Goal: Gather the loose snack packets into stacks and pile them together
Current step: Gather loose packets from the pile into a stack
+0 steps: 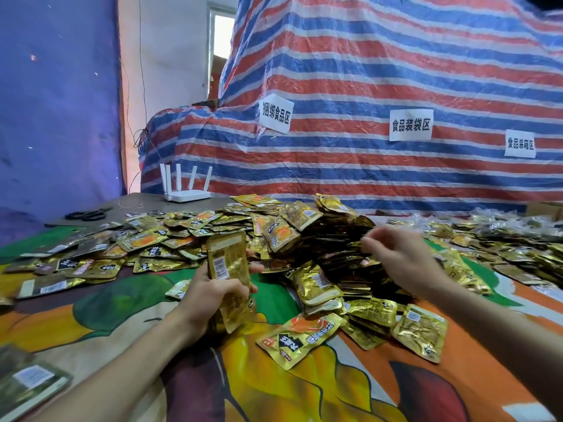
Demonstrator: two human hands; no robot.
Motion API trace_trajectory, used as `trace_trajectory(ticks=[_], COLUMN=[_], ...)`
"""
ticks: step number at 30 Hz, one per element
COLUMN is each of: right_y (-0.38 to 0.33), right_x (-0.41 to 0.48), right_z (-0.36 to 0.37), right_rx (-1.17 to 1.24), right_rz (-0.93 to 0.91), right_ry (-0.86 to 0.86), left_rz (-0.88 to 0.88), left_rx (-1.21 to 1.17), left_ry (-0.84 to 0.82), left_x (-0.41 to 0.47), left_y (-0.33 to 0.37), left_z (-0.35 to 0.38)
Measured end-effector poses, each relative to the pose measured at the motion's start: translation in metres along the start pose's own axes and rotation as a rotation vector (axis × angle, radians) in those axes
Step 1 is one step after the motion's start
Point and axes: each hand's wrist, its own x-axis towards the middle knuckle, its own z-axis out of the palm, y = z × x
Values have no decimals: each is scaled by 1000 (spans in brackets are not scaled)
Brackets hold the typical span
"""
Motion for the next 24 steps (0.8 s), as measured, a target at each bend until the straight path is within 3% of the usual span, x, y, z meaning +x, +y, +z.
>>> trace_trajectory(ticks=[6, 11, 14, 16, 20, 24], right_y=[-67, -87, -85, -76, -60, -47], right_x=[-4, 16, 23, 22, 26, 27], right_z=[105, 152, 164, 173, 174, 156], right_rx=[309, 295, 623, 673, 704, 962], right_rz=[-50, -80, 42, 94, 93, 137], right_ry=[-278, -101, -79, -122, -289, -637], left_rz=[-120, -132, -141, -120, -131, -101], left_rx=[-219, -329, -381, -456, -581, -654], left_ry=[54, 213, 206, 178, 71, 9], left_x=[0, 1, 2, 6, 9, 7], left_y=[0, 3, 7, 8, 12, 12], left_z=[-2, -2, -5, -9, -21, -28])
